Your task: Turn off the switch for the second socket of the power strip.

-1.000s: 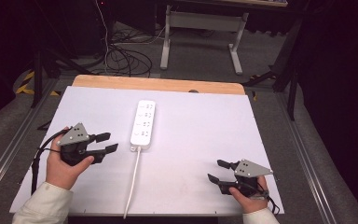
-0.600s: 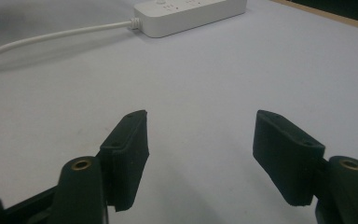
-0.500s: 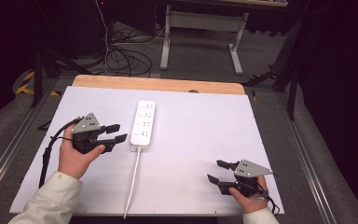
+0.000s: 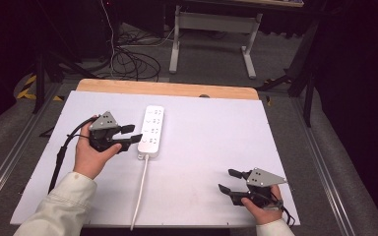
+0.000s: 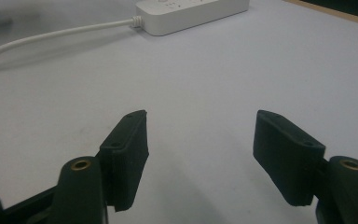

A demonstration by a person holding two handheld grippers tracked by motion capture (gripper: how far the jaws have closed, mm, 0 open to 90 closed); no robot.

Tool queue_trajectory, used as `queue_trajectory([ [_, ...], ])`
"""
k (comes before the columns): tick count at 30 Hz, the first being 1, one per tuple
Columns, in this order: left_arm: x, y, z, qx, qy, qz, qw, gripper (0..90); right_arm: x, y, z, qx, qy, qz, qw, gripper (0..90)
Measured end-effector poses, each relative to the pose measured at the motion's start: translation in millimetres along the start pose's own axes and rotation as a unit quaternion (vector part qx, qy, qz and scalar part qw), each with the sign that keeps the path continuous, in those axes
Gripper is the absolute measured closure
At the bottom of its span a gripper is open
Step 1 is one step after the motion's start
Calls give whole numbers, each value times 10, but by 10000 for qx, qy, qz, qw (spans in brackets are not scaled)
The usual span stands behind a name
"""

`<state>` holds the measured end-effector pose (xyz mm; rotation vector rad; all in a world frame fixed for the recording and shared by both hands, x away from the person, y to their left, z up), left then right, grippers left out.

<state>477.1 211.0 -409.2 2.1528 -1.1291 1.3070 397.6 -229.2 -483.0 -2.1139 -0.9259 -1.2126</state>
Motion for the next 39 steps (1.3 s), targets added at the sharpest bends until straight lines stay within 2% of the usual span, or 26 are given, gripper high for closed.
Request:
queue_trajectory([
  [8,89,-28,184,-33,-80,-3,10000,526,-4,5,4,8,-7,-3,10000,361],
  [12,104,-44,249,-14,-85,3,10000,529,-5,4,3,-3,-20,-4,10000,361],
  [15,104,-61,322,-53,-76,-99,9999,536,-6,5,5,11,-17,0,10000,361],
  [16,103,-78,331,-6,-109,-25,9999,537,-7,6,6,11,-19,-2,10000,361],
  [17,98,-75,349,-55,-101,-98,9999,538,-8,7,6,13,-20,-1,10000,361],
  [19,95,-87,358,-41,-108,-59,9999,544,-9,8,6,17,-17,6,10000,360],
  [20,78,-89,378,-123,-60,-108,9998,565,-9,8,5,16,-16,10,10000,361],
  [22,69,-96,388,-159,-49,-101,9998,594,-10,9,5,18,-16,13,10000,360],
  [25,38,-130,419,-9,-91,71,9999,644,-11,8,10,18,-22,16,10000,360],
  [26,31,-137,426,-8,-115,94,9999,683,-11,7,11,18,-23,15,10000,361],
  [27,31,-137,426,-8,-115,94,9999,776,-11,7,11,18,-23,15,10000,361],
  [28,23,-142,431,4,-139,87,9999,776,-11,7,10,18,-23,16,10000,360],
  [30,12,-159,434,20,-183,25,9998,898,-11,6,7,26,-20,19,10000,361],
  [39,-63,-257,577,77,-90,-160,9998,899,-14,-1,14,41,-52,11,10000,362],
])
Point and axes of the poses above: each handheld gripper's, and its own axes: z roughly forward along the jaws, x roughly out of its top, y roughly to its right, the point moved 1 cm from there along z, roughly forward along the jaws, and after that the axes turned 8 degrees about z, right-handed, at the moved point
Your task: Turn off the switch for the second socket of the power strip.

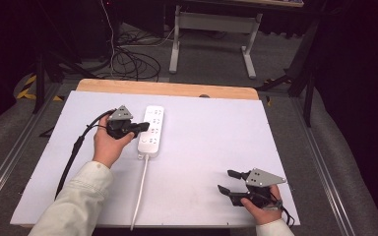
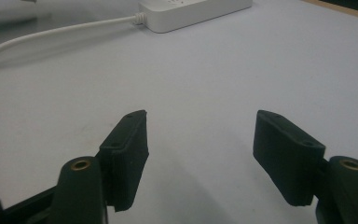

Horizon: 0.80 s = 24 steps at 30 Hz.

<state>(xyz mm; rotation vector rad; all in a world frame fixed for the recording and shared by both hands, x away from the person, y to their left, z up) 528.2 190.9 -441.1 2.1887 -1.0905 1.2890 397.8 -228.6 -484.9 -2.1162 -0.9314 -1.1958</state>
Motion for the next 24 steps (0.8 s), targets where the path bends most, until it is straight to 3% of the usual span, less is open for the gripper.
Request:
queue_trajectory([
  [5,-55,-49,104,177,-115,-98,9997,898,-1,0,1,3,2,-10,10000,362],
  [6,-65,-63,114,270,-178,-28,9995,898,0,0,1,5,2,-10,10000,362],
  [9,-100,-61,152,251,-294,-17,9992,899,0,0,-2,13,10,-3,10000,362],
  [12,-134,-88,190,418,-390,117,9983,900,0,1,2,8,0,-17,10000,362],
  [17,-161,-105,241,439,-414,137,9981,900,-3,1,5,8,-4,-21,10000,362],
  [24,-189,-125,284,454,-385,17,9982,899,-4,2,12,7,-22,-26,10000,361],
])
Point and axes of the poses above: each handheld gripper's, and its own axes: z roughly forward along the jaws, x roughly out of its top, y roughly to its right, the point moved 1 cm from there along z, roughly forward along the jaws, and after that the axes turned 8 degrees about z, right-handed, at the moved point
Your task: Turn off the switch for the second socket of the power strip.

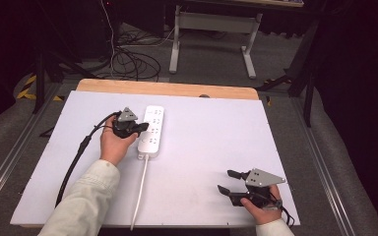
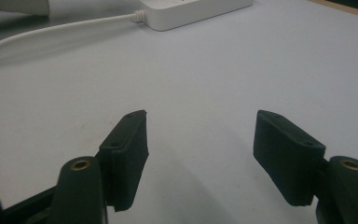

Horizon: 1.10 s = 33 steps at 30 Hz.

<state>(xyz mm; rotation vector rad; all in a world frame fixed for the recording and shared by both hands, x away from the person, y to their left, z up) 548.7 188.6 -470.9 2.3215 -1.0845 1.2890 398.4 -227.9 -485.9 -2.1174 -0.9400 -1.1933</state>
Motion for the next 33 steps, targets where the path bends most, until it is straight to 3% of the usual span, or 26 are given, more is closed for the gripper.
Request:
queue_trajectory([
  [5,-20,-3,45,-54,-2,-61,10000,899,0,0,0,3,8,-1,10000,361],
  [9,-26,-10,59,74,-47,55,9999,899,-1,0,1,4,0,-3,10000,361],
  [21,-39,3,84,133,-105,189,9997,899,-2,-1,2,4,-10,2,10000,360],
  [31,-35,3,84,187,-128,164,9996,899,-5,3,7,-3,-15,5,10000,359],
  [33,-42,2,90,98,-112,58,9999,899,-7,4,8,-8,-19,13,10000,357],
])
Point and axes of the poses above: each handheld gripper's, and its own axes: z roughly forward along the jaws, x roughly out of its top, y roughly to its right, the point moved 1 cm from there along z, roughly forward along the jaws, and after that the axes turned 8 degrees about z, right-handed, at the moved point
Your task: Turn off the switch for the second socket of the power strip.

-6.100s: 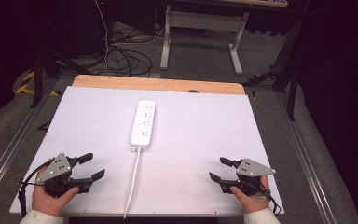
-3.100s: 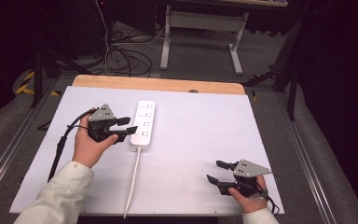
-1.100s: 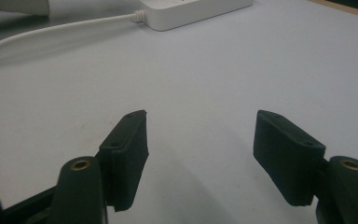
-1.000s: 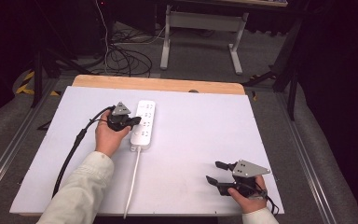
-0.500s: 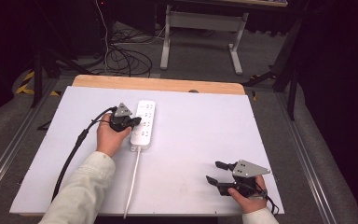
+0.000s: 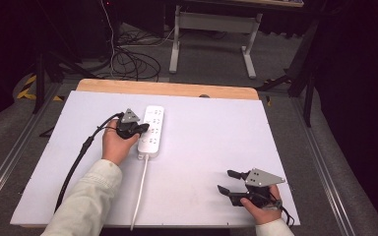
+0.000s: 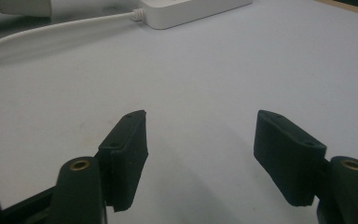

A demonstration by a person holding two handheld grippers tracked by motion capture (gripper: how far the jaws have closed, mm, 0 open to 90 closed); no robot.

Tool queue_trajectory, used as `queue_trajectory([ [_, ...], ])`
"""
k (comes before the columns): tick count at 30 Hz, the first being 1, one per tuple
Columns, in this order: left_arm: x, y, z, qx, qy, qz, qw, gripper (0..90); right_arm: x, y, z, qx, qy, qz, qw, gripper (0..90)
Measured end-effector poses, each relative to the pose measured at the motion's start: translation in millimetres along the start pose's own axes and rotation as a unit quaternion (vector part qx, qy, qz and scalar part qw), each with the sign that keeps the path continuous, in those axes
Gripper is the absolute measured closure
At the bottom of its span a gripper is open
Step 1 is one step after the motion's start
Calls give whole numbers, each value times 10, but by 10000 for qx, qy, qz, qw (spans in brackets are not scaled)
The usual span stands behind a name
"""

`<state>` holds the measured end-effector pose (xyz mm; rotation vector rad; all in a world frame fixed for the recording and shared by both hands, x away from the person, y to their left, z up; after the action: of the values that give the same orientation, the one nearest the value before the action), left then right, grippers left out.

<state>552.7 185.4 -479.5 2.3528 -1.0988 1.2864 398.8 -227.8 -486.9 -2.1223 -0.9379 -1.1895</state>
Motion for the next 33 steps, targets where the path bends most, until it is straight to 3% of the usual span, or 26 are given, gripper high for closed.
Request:
queue_trajectory([
  [10,14,0,3,101,-70,-59,9999,899,-3,1,0,-1,-2,20,10000,356],
  [13,6,3,11,22,-65,-191,9998,899,-5,4,1,-4,-4,26,10000,355],
  [18,6,6,15,56,-102,-167,9998,900,-5,3,0,-4,-3,22,10000,355],
  [19,11,15,14,146,-123,-121,9997,899,-4,3,0,-6,-1,21,10000,355],
  [33,12,27,21,124,-118,-165,9997,900,-5,3,-2,-11,-3,19,10000,356],
])
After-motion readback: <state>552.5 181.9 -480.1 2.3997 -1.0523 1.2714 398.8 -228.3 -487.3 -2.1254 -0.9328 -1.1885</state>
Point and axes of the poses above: each handheld gripper's, and its own axes: z roughly forward along the jaws, x roughly out of its top, y roughly to its right, the point moved 1 cm from there along z, roughly forward along the jaws, and after that the axes turned 8 degrees about z, right-handed, at the moved point
